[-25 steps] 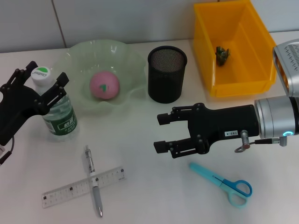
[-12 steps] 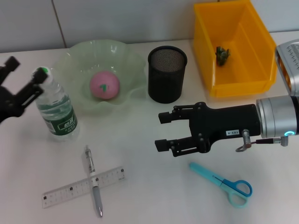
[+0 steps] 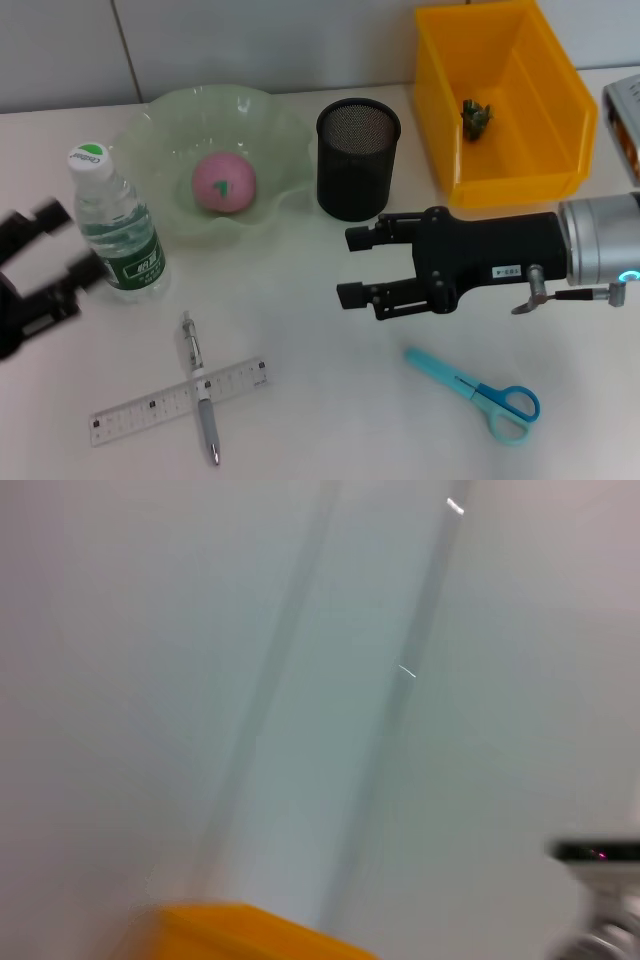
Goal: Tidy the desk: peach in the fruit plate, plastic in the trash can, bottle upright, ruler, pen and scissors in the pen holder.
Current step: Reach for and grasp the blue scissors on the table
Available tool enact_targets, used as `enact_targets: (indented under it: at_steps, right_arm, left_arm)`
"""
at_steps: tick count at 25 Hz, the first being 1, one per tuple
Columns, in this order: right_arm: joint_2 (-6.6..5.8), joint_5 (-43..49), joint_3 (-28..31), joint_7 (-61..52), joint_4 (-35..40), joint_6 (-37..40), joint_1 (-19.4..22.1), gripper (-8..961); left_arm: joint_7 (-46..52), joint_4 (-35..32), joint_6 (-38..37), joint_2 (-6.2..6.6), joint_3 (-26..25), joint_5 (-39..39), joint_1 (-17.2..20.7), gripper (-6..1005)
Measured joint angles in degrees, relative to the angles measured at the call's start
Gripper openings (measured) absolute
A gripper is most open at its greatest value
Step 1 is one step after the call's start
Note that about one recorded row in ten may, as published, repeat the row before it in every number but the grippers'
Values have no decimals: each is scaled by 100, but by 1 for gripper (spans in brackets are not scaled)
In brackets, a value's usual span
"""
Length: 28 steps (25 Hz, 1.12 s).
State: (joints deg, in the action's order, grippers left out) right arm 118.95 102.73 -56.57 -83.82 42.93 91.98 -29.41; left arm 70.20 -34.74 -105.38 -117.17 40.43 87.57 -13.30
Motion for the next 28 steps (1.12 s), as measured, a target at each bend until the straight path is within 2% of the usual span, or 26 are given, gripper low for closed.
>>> enact_targets:
  at_steps: [4,5,8,9,12,14,16,18,19,20,24,28]
  right_arm:
    - [-21,-8,216,-115,51,170,31,774]
    - [-21,-8,216,-115,51,170,31,774]
    - [-33,-5,225,-268,208,181,115,774]
    - [-37,29,216,-448,375,181,178,774]
    - [-51,92,195,-644,540,183,224,774]
    - [-61,342,172,-1048,908,264,279,774]
    - [-49,474,162,-1231,1081,321,292,774]
    - [-19,792,124,-1689,1456,439,297,774]
    - [-4,1159,24,-2314,1870,573,279,774]
    - [-4,1159,24,-2314,1870,573,279,774]
    - [-3,2084,-462,-3858,2998,922,157,774]
    - [-5,3308,-1188,-5356,3857,1357,-262,774]
  left_arm:
    - [554,-678,-430,-89,116,921,-218,859]
    - [554,-678,-430,-89,116,921,-218,859]
    - [636,-913,-444,-94,559,1152,-369,858]
    - [647,-1026,-397,-95,844,1289,-458,858]
    - [655,-1149,-284,-107,1097,1525,-570,858]
    - [681,-1210,-112,-125,1357,1803,-724,857]
    - [687,-1213,-71,-126,1419,1844,-761,857]
    - [688,-1216,24,-128,1528,1874,-814,857]
    - [686,-1217,70,-128,1558,1879,-828,857]
    - [679,-1218,118,-129,1586,1885,-840,857]
    - [648,-1221,203,-131,1616,1903,-859,856]
    - [644,-1223,304,-132,1620,1896,-875,855]
